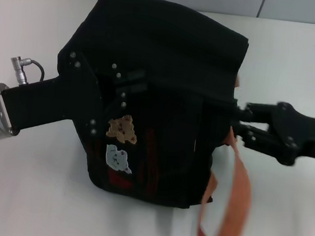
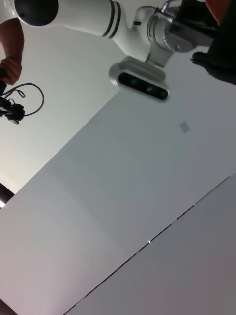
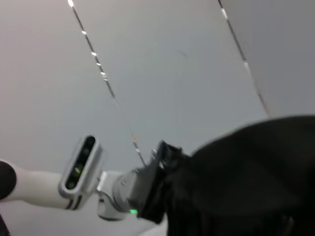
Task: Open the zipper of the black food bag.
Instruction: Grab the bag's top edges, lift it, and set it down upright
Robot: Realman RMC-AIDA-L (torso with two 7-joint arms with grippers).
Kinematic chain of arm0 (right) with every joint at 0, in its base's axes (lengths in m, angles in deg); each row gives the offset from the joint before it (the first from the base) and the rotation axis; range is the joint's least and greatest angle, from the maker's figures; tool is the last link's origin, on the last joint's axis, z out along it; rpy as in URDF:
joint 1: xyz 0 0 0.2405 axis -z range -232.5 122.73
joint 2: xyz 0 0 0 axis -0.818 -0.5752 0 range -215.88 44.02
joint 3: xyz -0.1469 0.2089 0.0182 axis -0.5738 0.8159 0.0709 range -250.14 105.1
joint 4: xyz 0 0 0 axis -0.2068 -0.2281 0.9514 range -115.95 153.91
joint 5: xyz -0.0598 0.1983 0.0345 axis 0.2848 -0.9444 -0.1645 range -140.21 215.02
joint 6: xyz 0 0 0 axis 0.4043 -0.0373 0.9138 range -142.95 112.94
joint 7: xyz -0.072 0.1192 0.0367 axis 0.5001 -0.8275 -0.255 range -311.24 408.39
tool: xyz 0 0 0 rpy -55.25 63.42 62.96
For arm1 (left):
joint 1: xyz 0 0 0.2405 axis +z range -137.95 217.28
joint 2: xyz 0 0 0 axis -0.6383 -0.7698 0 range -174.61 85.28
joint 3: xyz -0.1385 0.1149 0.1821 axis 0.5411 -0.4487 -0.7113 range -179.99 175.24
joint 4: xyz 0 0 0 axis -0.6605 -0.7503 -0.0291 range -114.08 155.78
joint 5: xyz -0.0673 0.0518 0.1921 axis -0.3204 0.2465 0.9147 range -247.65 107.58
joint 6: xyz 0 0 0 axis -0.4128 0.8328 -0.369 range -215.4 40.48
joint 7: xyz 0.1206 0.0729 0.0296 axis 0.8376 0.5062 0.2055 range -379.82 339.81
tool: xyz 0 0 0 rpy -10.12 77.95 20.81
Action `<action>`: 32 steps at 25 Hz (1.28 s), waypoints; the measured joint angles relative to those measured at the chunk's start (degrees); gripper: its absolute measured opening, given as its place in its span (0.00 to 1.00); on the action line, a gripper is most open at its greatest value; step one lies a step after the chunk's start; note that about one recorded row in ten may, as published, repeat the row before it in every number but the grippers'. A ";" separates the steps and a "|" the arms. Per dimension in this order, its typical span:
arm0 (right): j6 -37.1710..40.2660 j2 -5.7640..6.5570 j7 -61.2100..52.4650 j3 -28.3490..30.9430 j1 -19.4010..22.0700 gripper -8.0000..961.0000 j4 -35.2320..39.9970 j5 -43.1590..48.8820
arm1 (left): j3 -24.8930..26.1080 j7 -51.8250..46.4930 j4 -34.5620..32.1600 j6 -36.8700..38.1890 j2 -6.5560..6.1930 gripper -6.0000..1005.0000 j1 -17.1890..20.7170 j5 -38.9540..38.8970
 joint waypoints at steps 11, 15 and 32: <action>-0.76 0.31 -0.54 4.44 3.45 0.39 0.61 -0.24 | 0.11 -0.23 -0.34 -0.05 -0.06 0.07 0.21 -0.07; -2.13 -0.38 -0.48 4.86 2.50 0.36 0.40 -0.26 | 0.10 -0.08 -0.14 -0.06 -0.06 0.07 0.08 -0.07; -4.48 -1.29 0.12 4.37 -1.91 0.26 -0.47 -0.34 | -0.43 0.28 -0.04 -0.09 0.11 0.07 -0.15 0.20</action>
